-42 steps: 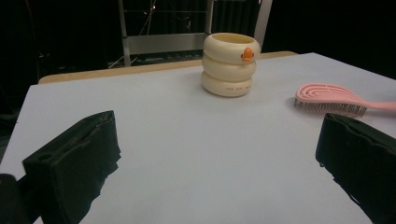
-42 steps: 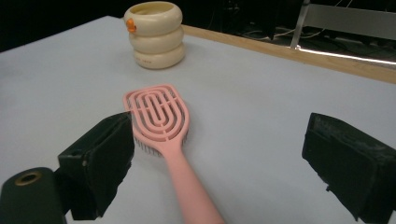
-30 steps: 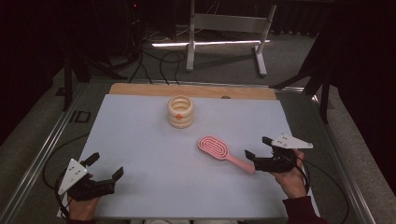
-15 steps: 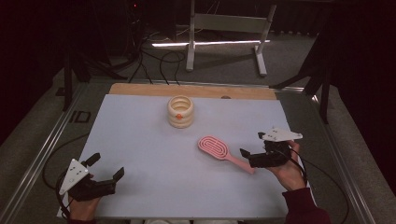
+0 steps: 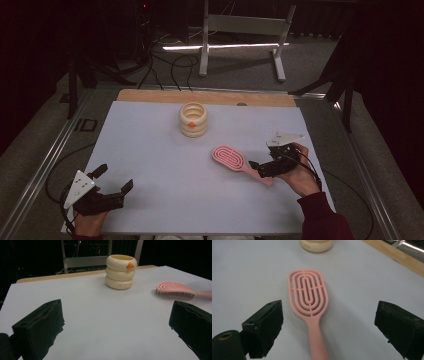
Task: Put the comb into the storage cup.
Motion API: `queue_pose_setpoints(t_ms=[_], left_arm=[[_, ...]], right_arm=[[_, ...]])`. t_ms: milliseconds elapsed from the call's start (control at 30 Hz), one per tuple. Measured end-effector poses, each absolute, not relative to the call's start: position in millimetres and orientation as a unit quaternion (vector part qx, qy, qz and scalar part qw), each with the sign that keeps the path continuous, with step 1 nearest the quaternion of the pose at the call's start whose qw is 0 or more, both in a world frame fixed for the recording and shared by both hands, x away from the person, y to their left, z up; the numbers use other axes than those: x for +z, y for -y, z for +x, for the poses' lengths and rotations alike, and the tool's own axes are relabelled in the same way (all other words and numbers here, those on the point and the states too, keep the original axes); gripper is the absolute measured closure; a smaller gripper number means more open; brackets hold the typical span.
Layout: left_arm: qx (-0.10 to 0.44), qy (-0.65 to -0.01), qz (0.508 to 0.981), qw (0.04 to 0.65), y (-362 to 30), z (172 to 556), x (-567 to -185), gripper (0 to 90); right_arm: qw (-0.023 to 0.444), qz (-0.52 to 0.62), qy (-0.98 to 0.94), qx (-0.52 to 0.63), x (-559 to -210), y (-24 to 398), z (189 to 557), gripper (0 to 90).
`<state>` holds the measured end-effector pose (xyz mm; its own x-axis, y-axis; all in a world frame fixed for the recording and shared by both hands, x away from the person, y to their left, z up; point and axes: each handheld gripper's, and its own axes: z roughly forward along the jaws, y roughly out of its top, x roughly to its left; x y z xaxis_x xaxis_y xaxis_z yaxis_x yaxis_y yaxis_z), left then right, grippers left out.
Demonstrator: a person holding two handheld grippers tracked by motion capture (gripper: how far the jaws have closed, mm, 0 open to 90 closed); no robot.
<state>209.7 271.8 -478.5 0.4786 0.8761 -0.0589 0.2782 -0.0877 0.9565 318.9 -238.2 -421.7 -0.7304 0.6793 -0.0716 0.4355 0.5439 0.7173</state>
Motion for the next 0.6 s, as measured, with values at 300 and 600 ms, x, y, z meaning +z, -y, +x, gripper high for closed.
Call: queue_pose_setpoints(t_ms=[300,600], left_arm=[[0.284,-0.424,0.682,0.524,-271,210,-479,0.3],[0.284,-0.423,0.684,0.523,-271,210,-479,0.3]], right_arm=[[0.154,0.312,-0.88,0.324,-429,227,330,10.7],[0.13,0.306,-0.897,0.291,-440,220,338,9.6]])
